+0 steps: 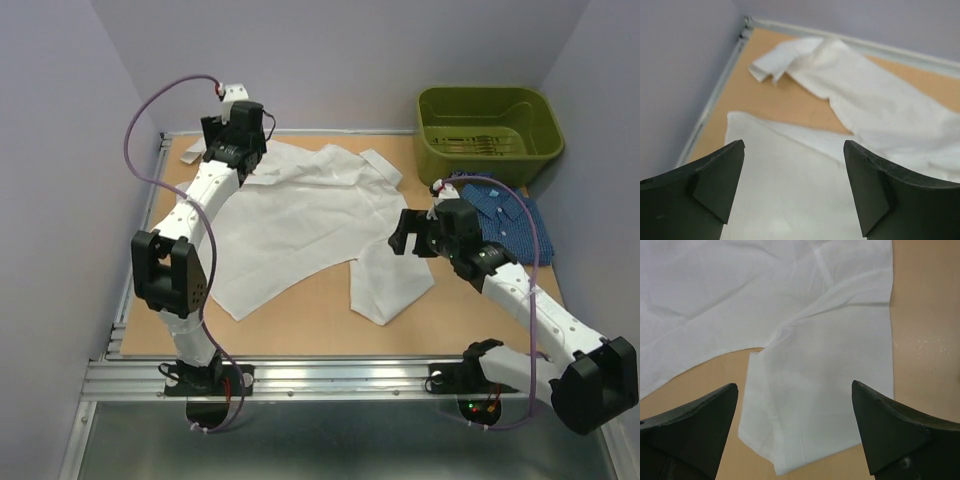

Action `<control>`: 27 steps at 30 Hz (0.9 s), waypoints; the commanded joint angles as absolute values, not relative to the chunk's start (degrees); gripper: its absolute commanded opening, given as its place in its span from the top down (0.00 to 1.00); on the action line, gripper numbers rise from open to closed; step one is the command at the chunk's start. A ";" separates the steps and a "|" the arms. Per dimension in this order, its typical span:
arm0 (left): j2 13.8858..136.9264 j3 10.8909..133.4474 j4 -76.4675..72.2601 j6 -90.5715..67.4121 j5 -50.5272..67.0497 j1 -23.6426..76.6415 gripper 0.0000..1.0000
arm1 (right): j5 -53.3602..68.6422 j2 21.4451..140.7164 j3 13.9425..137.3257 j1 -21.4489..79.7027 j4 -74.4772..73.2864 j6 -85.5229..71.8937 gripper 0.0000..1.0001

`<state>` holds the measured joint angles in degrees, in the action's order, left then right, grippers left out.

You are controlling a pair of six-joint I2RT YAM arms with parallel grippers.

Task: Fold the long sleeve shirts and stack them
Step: Flatten the shirt out

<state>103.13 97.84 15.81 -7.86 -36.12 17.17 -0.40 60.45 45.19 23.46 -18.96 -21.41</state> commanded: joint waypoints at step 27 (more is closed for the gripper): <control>88.51 45.88 15.29 -21.54 -10.11 20.65 0.04 | -7.38 75.49 37.44 23.29 -27.07 -32.61 0.01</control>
